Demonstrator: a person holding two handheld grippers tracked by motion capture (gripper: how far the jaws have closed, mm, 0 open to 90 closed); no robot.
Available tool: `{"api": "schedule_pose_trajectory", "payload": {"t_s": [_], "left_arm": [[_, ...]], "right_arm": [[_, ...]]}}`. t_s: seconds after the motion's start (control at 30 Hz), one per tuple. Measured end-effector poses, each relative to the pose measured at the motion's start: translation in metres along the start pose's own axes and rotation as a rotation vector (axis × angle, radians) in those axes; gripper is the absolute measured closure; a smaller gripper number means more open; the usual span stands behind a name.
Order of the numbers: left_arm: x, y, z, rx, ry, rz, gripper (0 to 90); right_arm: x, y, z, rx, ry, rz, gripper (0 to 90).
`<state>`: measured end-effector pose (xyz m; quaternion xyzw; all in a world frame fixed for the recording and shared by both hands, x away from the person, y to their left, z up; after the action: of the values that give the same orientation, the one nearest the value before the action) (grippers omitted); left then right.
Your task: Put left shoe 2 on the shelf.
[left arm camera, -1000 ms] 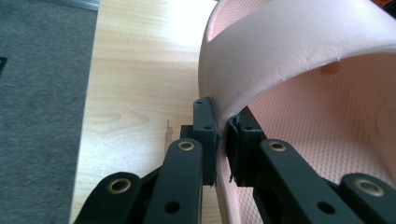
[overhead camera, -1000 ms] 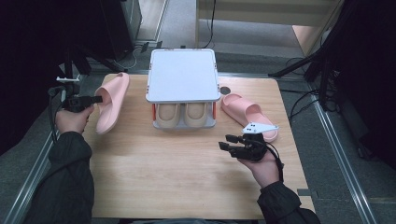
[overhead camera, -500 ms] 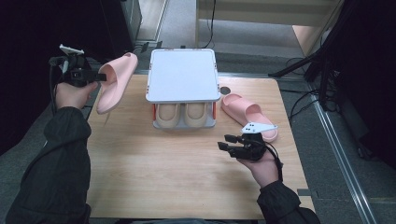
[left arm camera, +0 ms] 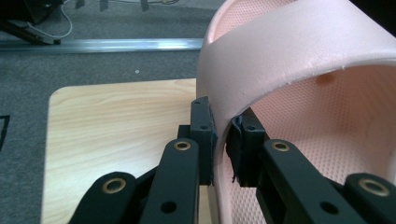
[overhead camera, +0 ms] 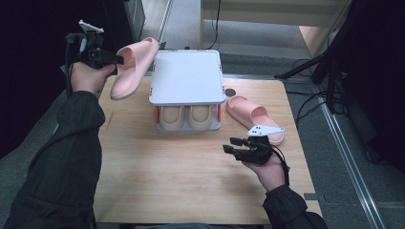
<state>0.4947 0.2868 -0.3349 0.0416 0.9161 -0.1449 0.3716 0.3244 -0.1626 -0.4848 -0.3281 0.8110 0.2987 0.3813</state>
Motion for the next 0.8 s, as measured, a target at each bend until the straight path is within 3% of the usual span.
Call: {"api": "schedule_pose_trajectory", "payload": {"t_s": [0.17, 0.27, 0.4, 0.8], "left_arm": [[-0.011, -0.019, 0.015, 0.005, 0.01, 0.008, 80.8], [-0.016, -0.03, 0.023, 0.008, 0.028, 0.034, 80.6], [-0.022, -0.047, 0.035, 0.017, 0.015, 0.041, 80.5], [-0.02, -0.064, 0.062, 0.012, 0.013, 0.06, 77.5]], "right_arm": [[0.0, 0.0, -0.001, -0.002, -0.006, -0.004, 54.7], [0.0, 0.001, -0.001, -0.007, -0.007, 0.002, 54.7], [0.0, 0.001, -0.001, -0.012, -0.007, 0.001, 54.7], [0.0, 0.0, -0.001, -0.017, -0.007, -0.001, 54.7]]}}
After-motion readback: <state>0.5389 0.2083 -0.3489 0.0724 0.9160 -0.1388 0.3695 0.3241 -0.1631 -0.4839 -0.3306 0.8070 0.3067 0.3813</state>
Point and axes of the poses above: each handheld gripper's, and its own axes: z roughly forward along the jaws, x roughly out of its underside, y roughly to its left, the point moved 3 cm from there along z, roughly forward along the jaws
